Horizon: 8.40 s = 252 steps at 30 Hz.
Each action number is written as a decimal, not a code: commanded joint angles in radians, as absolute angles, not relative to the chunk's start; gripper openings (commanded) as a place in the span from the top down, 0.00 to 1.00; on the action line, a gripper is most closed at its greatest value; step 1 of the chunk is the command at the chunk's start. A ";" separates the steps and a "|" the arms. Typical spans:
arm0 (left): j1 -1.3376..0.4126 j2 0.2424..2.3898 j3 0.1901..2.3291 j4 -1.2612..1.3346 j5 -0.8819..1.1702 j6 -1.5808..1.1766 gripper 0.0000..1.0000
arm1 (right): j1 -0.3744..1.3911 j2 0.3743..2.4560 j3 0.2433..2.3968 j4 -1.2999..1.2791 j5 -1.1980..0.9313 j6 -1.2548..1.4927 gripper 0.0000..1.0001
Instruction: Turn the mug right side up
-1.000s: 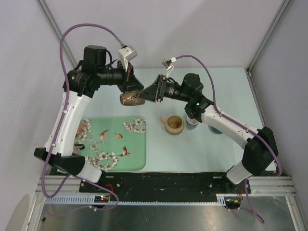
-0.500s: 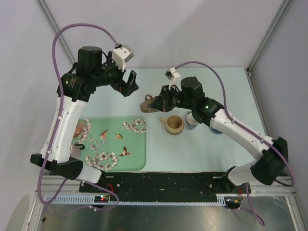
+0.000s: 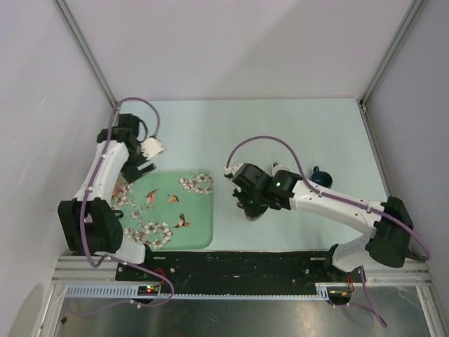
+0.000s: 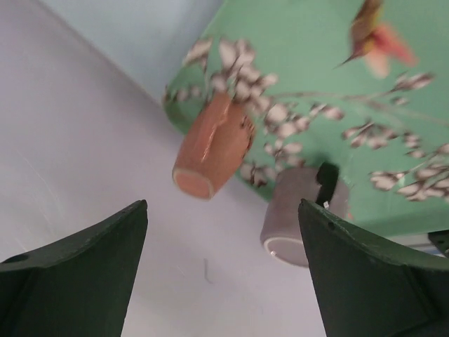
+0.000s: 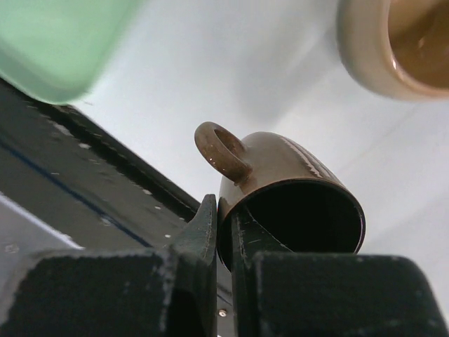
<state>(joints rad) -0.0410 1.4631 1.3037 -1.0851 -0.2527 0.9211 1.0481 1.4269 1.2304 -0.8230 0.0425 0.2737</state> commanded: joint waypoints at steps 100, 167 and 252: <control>-0.255 1.438 1.800 -1.087 -0.087 0.591 0.00 | 0.712 1.309 1.467 -0.809 0.220 0.353 1.00; -0.075 1.422 1.571 -1.091 0.326 0.592 1.00 | 0.698 1.132 1.250 -0.518 -0.062 0.446 0.01; 0.139 1.125 0.915 -0.401 0.006 0.113 0.00 | 0.165 0.707 0.570 -0.211 0.219 0.210 0.01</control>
